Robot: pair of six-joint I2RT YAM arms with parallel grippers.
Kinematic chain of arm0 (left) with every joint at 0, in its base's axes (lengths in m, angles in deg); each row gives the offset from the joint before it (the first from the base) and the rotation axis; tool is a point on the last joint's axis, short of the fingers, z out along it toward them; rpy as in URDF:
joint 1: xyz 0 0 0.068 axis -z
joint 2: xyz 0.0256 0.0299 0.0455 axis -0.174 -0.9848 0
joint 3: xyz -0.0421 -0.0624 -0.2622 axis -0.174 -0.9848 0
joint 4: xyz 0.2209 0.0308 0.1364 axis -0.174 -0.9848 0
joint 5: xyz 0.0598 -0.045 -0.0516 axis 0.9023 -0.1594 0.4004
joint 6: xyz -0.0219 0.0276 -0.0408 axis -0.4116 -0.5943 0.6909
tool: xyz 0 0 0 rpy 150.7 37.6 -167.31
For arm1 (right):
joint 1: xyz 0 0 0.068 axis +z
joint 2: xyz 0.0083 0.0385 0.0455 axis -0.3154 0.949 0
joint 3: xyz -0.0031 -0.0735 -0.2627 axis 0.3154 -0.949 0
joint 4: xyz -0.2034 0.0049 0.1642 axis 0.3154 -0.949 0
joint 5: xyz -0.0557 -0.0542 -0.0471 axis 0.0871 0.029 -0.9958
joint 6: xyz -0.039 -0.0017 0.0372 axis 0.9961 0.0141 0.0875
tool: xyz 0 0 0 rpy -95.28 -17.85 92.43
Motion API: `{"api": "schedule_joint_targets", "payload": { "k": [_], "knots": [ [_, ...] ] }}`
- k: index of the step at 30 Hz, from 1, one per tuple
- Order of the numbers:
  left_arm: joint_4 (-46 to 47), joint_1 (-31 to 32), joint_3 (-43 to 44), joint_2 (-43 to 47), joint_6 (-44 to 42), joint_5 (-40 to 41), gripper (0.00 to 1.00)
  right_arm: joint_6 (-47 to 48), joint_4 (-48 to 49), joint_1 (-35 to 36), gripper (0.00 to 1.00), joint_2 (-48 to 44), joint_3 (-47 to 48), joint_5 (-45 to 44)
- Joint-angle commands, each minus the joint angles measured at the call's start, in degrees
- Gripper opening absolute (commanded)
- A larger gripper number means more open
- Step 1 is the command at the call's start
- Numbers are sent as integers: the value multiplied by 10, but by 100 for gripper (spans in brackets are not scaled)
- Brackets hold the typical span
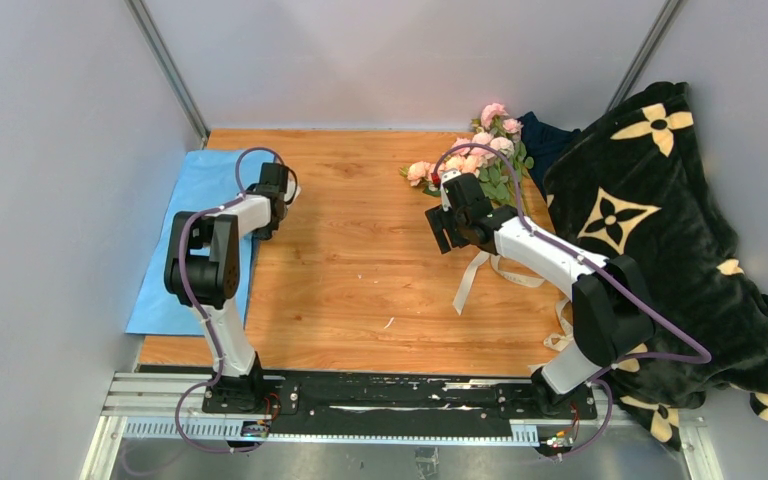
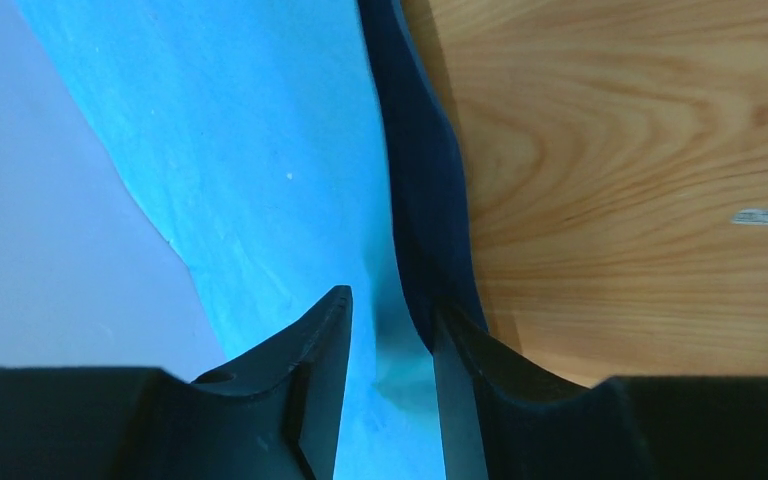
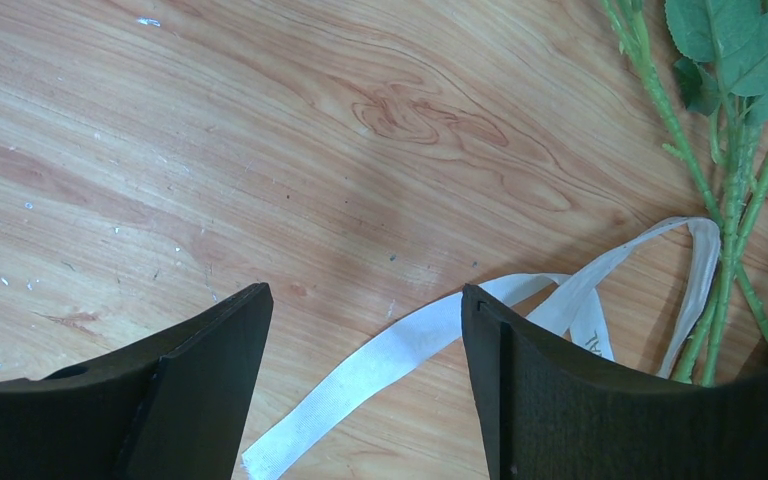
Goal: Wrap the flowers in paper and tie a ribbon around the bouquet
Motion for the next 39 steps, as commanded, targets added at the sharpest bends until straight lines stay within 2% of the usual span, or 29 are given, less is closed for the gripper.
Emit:
{"api": "schedule_joint_targets", "payload": {
  "k": [1,4,5,7,8,10,12,15,17,20,24,26,27,31,36,39],
  "knots": [
    [58,-9,-33,12,-37,46,37,5,-18,11,75,-5,18,-9],
    [89,-10,-49,14,-59,74,29,5,-18,13,75,-10,16,-9],
    [96,-10,-53,14,-67,84,24,6,-18,13,75,-12,16,-9],
    [109,-10,-57,15,-75,98,1,5,-18,15,75,-16,15,-9],
    [112,-11,-60,18,-77,102,0,5,-19,15,75,-18,14,-9],
    [98,-10,-59,34,-68,89,0,5,-21,16,75,-22,14,-8],
    [38,-11,-38,67,-34,28,0,2,-23,18,75,-26,14,-6],
    [-91,-8,26,148,20,-165,0,-11,-25,19,75,-34,20,19],
    [-159,5,69,193,43,-280,0,-27,-21,18,75,-41,27,70],
    [-244,35,137,245,66,-408,0,-60,15,18,75,-58,24,187],
    [-304,40,216,294,115,-568,0,-102,56,18,79,-77,9,266],
    [-307,36,235,315,142,-593,0,-117,58,15,81,-90,3,274],
    [-306,29,242,323,160,-610,0,-125,58,11,85,-98,-1,279],
    [-305,-26,263,331,224,-673,0,-166,84,-18,92,-127,-39,314],
    [-318,-27,265,354,195,-684,0,-185,154,-21,92,-103,-66,346],
    [-385,-22,316,368,118,-712,0,-145,153,-34,92,-88,-39,372]
  ]
}}
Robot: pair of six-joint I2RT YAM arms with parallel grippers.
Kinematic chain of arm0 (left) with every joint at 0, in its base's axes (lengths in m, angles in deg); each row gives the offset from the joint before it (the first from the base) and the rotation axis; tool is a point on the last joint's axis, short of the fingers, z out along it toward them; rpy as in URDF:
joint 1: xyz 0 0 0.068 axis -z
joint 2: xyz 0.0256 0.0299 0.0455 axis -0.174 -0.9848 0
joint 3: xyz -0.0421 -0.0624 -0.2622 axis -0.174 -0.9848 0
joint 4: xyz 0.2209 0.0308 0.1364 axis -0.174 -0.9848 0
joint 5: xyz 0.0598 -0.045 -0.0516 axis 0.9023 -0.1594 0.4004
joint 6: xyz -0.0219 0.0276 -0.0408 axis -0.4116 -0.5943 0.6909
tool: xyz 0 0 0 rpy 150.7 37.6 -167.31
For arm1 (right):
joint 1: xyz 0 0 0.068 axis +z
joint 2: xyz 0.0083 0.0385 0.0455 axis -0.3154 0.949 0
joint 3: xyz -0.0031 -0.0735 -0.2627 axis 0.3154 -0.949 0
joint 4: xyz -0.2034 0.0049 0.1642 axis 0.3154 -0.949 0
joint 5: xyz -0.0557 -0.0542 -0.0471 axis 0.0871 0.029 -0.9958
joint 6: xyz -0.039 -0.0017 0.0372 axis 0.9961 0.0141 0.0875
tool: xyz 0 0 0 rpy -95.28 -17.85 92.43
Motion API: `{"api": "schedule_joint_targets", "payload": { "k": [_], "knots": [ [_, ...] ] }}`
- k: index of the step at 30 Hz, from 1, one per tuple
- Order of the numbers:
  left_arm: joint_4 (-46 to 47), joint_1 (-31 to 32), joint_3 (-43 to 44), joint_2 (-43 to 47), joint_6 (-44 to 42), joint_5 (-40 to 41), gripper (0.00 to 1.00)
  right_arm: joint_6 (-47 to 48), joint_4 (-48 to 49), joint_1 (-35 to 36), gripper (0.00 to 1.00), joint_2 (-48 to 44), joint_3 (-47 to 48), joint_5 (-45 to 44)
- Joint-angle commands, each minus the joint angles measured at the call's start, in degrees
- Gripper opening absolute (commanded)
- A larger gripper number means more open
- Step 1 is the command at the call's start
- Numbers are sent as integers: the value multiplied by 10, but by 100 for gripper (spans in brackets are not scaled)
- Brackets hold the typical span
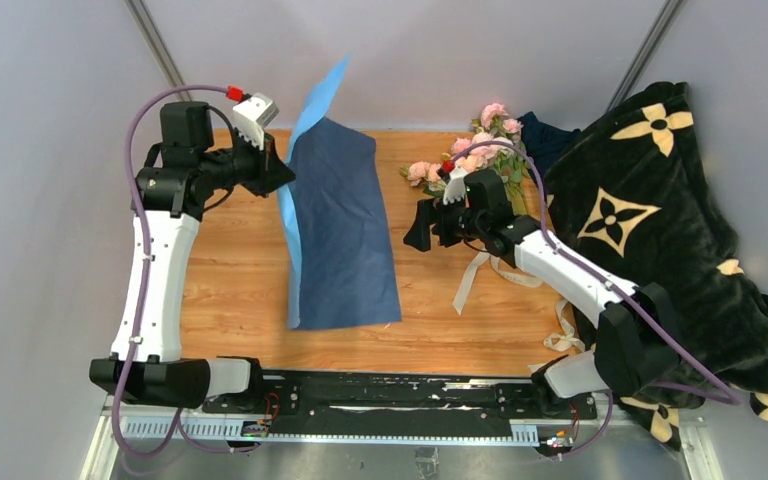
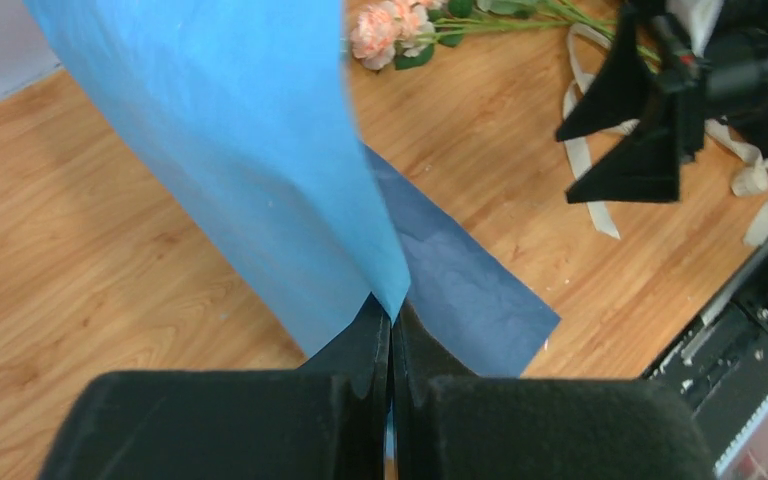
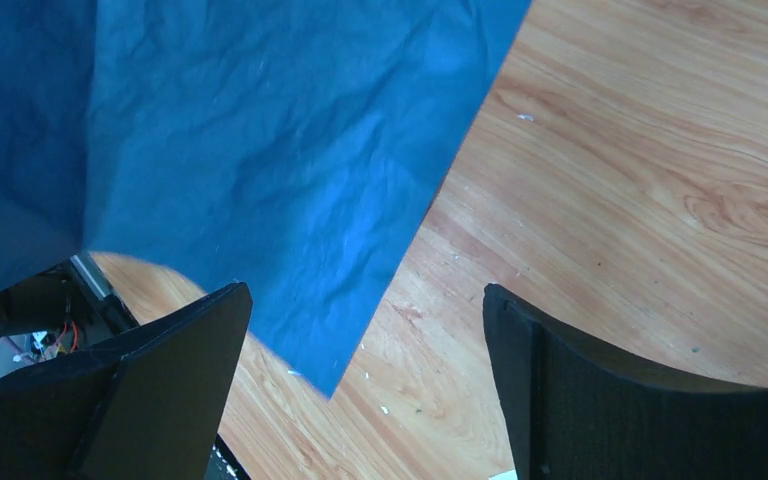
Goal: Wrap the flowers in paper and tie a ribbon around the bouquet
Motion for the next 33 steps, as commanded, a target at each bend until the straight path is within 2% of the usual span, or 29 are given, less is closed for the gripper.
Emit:
{"api": "schedule_joint_targets", "payload": {
  "k": [1,4,6,8,11,13,17,20,25,30,33],
  "knots": [
    [-109,8,77,24,-87,-63,0,29,41,-29,94,18,20,65],
    [-146,8,106,27,-96,-44,0,3,65,-83,93,42,35,98],
    [-146,-3,88,32,-98,0,0,-15,17,-99,87,65,54,50],
    [-142,-39,51,23,-109,29,0,-3,-44,-82,82,86,77,-27],
    [-116,-125,-15,-30,-131,-2,0,35,-103,-20,81,122,108,-116],
    [-83,-171,-43,-73,-157,10,0,44,-107,8,81,143,122,-133],
    [5,-229,-82,-156,-190,112,0,42,-102,26,79,193,161,-124],
    [82,-230,-112,-202,-219,185,0,49,-112,29,76,236,204,-136],
    [111,-229,-70,-299,-241,184,0,64,-139,41,73,316,266,-158],
    [143,-214,-21,-371,-253,203,0,78,-181,66,71,346,291,-181],
    [169,-199,4,-398,-243,230,15,82,-192,69,71,328,274,-192]
  ]
}}
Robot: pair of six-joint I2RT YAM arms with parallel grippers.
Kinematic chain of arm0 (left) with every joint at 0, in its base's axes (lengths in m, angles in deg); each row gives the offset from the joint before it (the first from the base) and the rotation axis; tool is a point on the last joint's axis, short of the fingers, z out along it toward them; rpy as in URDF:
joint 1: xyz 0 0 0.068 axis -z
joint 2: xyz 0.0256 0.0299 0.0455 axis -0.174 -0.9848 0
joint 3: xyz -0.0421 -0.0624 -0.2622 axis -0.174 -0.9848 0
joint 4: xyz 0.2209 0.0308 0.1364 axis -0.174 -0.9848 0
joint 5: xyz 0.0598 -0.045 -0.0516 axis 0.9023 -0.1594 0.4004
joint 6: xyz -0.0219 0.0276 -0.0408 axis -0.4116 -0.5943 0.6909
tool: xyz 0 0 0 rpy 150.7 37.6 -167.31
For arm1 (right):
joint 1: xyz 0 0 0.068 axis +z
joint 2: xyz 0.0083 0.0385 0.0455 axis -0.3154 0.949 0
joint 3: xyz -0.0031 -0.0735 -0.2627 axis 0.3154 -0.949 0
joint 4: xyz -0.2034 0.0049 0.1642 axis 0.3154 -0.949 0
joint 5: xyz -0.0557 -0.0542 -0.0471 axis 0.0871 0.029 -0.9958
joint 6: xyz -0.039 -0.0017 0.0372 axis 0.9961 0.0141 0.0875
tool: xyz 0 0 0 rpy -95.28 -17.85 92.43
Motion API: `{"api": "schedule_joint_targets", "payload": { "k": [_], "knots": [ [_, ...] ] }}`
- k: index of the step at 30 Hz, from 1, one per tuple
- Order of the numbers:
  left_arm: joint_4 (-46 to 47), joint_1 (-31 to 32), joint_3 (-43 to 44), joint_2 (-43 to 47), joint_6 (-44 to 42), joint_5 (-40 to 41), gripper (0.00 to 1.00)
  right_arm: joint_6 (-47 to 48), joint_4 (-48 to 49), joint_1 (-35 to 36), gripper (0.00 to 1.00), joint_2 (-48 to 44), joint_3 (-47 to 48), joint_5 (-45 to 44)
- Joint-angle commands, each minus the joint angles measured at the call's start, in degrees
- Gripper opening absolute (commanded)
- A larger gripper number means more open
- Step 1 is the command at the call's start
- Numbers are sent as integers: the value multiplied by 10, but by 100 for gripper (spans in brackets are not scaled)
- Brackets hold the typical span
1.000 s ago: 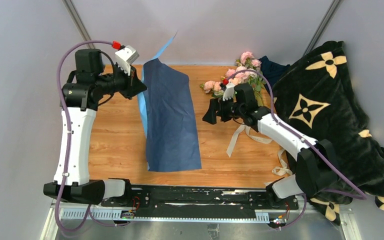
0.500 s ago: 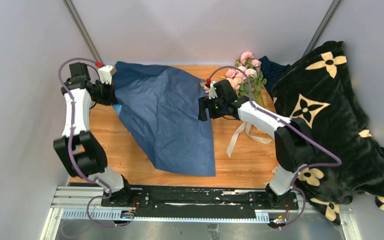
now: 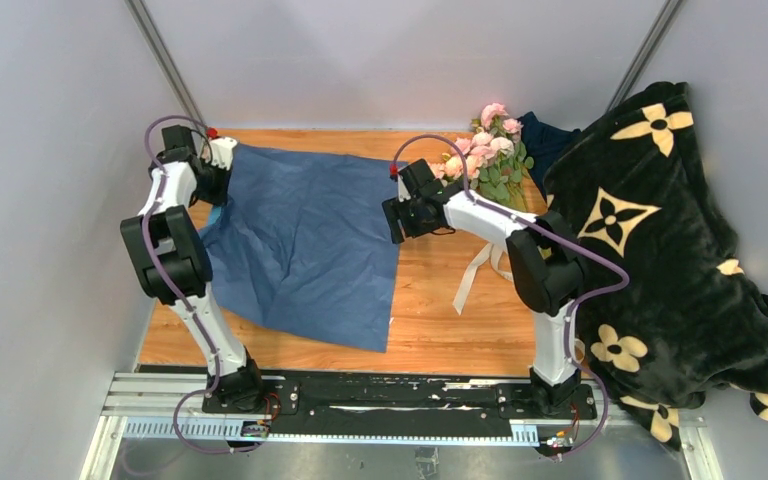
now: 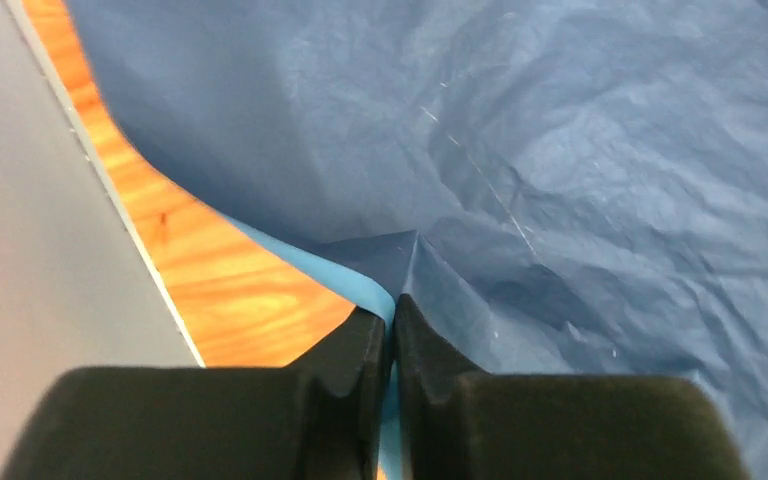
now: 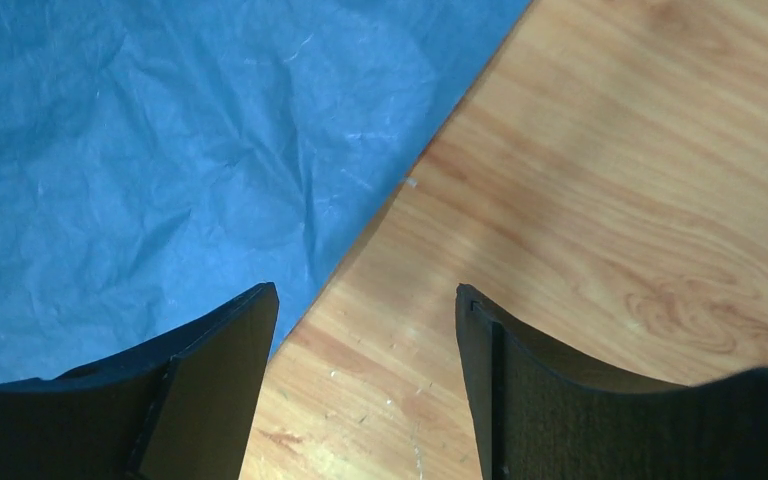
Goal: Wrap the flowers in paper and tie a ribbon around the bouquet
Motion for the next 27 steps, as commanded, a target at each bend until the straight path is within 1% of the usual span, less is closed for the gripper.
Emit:
{"api": "schedule_joint_targets", "payload": {
  "k": [1,3,4,6,7,9,12,15,20,24,27],
  "knots": [
    [60,22,44,-33,3,46,28,21,-47,15,71,-26,-9,-32],
    [80,25,69,-41,34,81,58,30,-48,13,72,-44,-14,-33],
    [81,26,90,-40,56,99,66,33,-50,9,73,-48,-11,-32],
    [73,28,104,-19,91,126,72,32,-53,-5,76,-46,1,-17],
    [72,37,96,2,91,141,74,22,-53,-16,76,-40,11,2],
    [71,65,52,46,65,179,78,-11,-53,-42,76,-9,44,55],
    [56,113,-31,90,26,218,81,-71,-46,-73,75,42,89,91],
    [56,133,-111,106,43,218,81,-114,-24,-84,75,88,114,108],
    [85,144,-193,100,63,199,80,-162,2,-87,74,147,135,148],
    [118,150,-220,67,56,213,79,-210,74,-87,72,162,108,192],
    [132,151,-227,41,56,220,79,-241,113,-87,68,171,93,214]
  ]
}}
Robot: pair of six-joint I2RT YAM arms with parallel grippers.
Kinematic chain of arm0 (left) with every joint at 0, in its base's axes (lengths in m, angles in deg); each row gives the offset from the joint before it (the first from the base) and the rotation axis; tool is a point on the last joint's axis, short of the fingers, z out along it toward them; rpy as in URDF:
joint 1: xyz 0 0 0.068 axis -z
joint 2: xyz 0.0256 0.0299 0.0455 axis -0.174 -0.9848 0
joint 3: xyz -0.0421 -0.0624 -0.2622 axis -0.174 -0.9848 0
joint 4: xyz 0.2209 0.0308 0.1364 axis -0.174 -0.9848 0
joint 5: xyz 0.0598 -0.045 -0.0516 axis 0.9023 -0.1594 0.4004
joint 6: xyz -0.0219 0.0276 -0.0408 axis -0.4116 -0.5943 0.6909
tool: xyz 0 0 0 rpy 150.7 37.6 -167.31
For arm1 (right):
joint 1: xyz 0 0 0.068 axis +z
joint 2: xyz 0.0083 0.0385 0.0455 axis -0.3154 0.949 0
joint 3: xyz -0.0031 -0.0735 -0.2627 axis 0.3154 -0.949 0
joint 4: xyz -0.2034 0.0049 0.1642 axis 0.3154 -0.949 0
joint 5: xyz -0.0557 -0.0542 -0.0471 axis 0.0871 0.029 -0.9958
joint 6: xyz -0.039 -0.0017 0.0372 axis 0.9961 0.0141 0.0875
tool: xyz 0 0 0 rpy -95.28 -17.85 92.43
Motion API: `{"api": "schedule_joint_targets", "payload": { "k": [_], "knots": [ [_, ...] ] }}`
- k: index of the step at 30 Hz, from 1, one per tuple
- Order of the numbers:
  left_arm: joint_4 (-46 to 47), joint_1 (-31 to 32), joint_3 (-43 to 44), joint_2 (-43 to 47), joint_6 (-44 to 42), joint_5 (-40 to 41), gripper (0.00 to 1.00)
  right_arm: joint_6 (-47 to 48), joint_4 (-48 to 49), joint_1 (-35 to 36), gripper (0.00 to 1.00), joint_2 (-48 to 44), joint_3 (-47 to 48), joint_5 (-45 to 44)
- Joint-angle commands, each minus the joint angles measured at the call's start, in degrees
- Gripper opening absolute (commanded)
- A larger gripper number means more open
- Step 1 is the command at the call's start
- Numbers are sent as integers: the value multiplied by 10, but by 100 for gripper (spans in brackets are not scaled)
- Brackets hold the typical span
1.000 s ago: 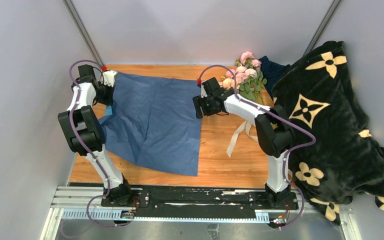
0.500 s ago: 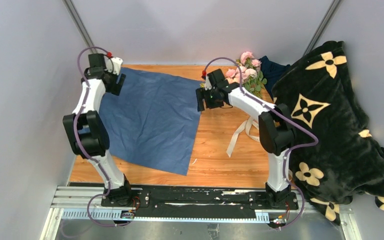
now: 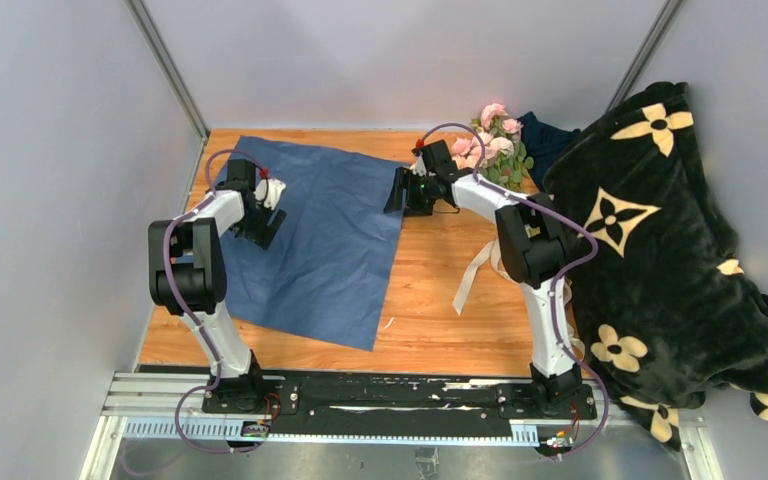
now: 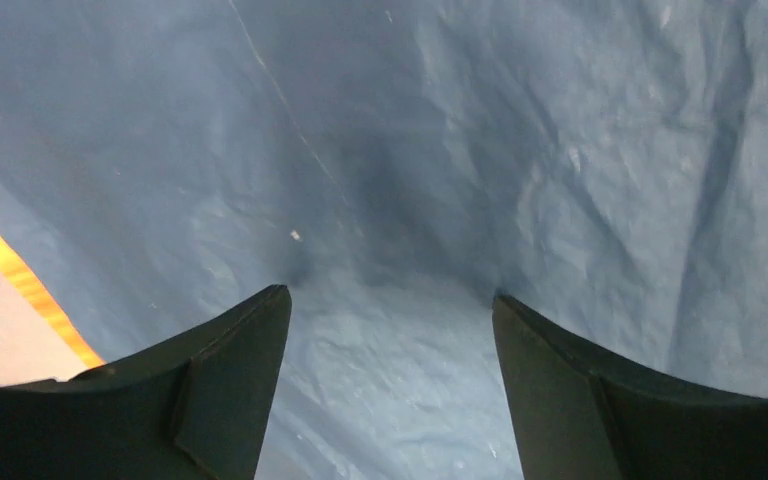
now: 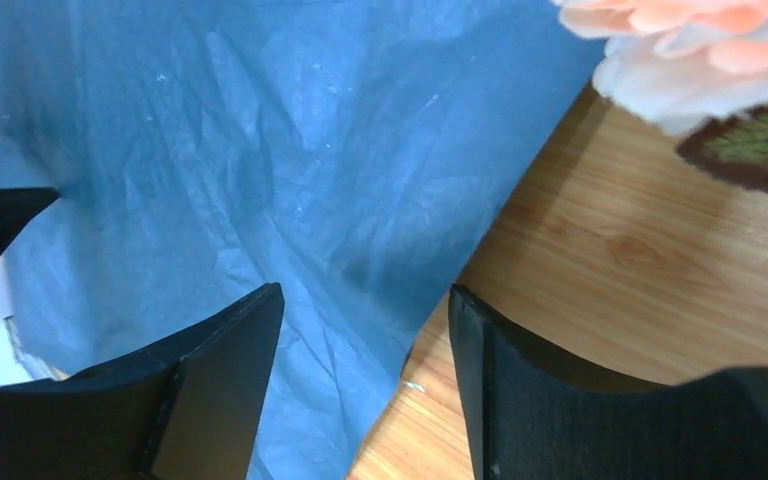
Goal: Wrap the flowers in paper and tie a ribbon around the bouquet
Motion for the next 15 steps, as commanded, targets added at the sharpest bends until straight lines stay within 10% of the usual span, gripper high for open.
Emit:
{"api": "schedule_joint_targets", "payload": {
  "k": [1,3,7,15],
  "knots": [
    [45,3,-7,-27,2,16,79,-70,55,3,65,32,-32,50],
    [51,3,-10,-31,3,15,79,-85,74,3,54,38,-30,60],
    [48,3,-8,-16,2,8,79,-75,68,4,2,39,13,62],
    [37,1,25,12,5,20,79,93,-24,40,0,-70,72,-45]
  ]
}}
